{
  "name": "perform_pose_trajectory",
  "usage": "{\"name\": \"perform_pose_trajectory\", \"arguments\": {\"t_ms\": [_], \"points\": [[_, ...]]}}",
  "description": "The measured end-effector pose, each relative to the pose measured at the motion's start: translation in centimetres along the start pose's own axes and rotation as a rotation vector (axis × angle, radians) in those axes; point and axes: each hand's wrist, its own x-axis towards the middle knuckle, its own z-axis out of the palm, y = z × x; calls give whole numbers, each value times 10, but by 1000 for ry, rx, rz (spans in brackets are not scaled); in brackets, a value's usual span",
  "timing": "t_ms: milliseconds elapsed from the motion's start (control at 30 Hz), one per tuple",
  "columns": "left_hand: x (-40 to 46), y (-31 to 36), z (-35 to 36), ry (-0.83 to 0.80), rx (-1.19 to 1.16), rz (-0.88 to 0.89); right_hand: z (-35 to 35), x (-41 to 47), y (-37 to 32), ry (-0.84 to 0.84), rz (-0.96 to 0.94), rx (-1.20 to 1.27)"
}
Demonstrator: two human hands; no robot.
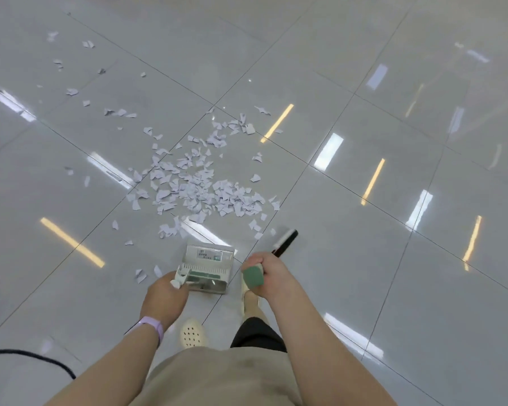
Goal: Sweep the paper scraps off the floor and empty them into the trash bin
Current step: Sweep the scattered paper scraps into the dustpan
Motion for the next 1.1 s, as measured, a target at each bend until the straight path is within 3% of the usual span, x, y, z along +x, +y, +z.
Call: {"name": "perform_pose_trajectory", "arguments": {"t_ms": [100, 367, 533, 667, 1100], "points": [[9, 12, -14, 11, 62, -4, 48, 28, -37, -102, 36, -121], [25, 84, -3, 164, -74, -110, 94, 95, -190, -372, 167, 63], [40, 115, 0, 246, -153, -168, 102, 74, -221, -480, 199, 151], [50, 151, 0, 265, -178, -160, 71, 55, -234, -449, 243, 250], [86, 266, 45, 69, -20, 53, -70, 41, -266, -273, 51, 383]]}}
